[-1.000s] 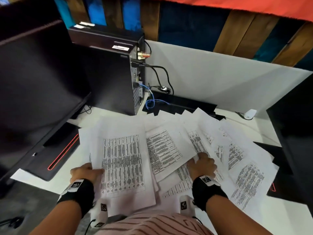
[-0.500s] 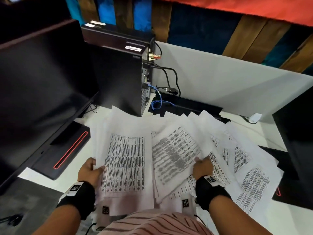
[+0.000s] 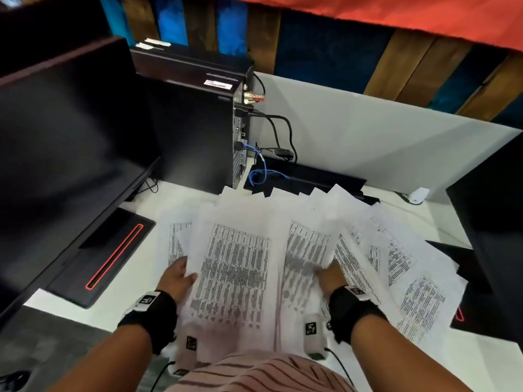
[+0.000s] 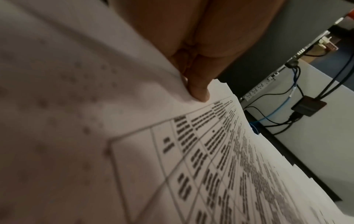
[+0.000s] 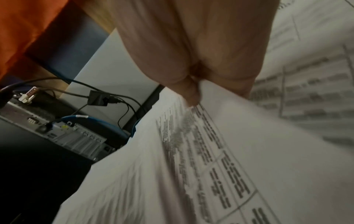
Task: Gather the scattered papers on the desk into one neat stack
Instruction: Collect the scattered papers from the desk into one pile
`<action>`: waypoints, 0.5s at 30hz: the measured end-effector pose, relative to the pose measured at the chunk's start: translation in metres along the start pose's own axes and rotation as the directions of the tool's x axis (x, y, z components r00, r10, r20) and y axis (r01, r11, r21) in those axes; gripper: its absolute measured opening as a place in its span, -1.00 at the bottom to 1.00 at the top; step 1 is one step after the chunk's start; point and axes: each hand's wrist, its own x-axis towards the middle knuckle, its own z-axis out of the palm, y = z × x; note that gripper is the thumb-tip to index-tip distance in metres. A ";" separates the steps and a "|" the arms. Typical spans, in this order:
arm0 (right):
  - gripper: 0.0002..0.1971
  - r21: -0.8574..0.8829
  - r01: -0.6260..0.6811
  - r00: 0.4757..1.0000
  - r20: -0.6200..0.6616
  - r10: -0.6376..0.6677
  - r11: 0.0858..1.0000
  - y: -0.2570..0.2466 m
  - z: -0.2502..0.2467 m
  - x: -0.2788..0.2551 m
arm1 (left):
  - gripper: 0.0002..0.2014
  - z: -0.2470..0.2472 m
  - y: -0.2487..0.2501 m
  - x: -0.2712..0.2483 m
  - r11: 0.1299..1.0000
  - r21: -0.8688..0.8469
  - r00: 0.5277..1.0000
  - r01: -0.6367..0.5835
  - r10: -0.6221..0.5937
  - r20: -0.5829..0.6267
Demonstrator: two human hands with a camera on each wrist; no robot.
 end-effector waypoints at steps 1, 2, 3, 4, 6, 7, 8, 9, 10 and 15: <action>-0.55 0.007 -0.007 1.000 0.016 0.007 1.000 0.006 0.007 0.004 | -0.56 0.007 0.002 0.004 0.999 0.041 0.999 0.001 -0.003 0.037; -0.63 -0.002 -0.007 0.999 0.036 0.007 1.000 0.007 0.010 0.002 | -0.54 0.015 0.002 0.007 0.996 0.088 0.996 0.000 -0.008 0.086; -0.74 -0.014 -0.005 0.999 0.050 0.006 1.000 0.004 0.011 -0.004 | -0.51 0.023 0.004 0.010 0.990 0.142 0.990 0.011 -0.030 0.135; -0.87 -0.035 -0.004 0.997 0.075 0.007 0.999 0.001 0.009 -0.009 | -0.47 0.032 0.002 0.016 0.982 0.190 0.984 -0.001 -0.032 0.173; -0.86 0.021 -0.031 0.993 0.116 0.028 0.999 0.000 0.005 -0.014 | -0.39 0.052 0.003 0.024 0.957 0.288 0.971 -0.044 -0.026 0.237; -0.77 0.109 -0.055 0.990 0.135 0.040 0.992 0.000 0.002 -0.016 | -0.37 0.061 0.005 0.025 0.935 0.347 0.968 -0.070 -0.021 0.251; -0.58 0.206 -0.091 0.989 0.134 0.064 0.974 0.003 -0.001 -0.015 | -0.35 0.070 0.008 0.026 0.915 0.392 0.967 -0.096 -0.007 0.254; -0.35 0.287 -0.115 0.989 0.125 0.081 0.951 0.008 -0.003 -0.013 | -0.33 0.078 0.012 0.025 0.901 0.423 0.964 -0.099 -0.019 0.267; -0.19 0.348 -0.116 0.988 0.140 0.071 0.930 0.013 -0.006 -0.011 | -0.32 0.085 0.016 0.023 0.897 0.430 0.956 -0.105 -0.028 0.292; -0.33 0.169 0.025 0.995 0.093 -0.041 0.985 0.027 -0.017 -0.018 | -0.46 0.091 0.031 0.017 0.800 0.592 0.991 -0.095 0.021 0.130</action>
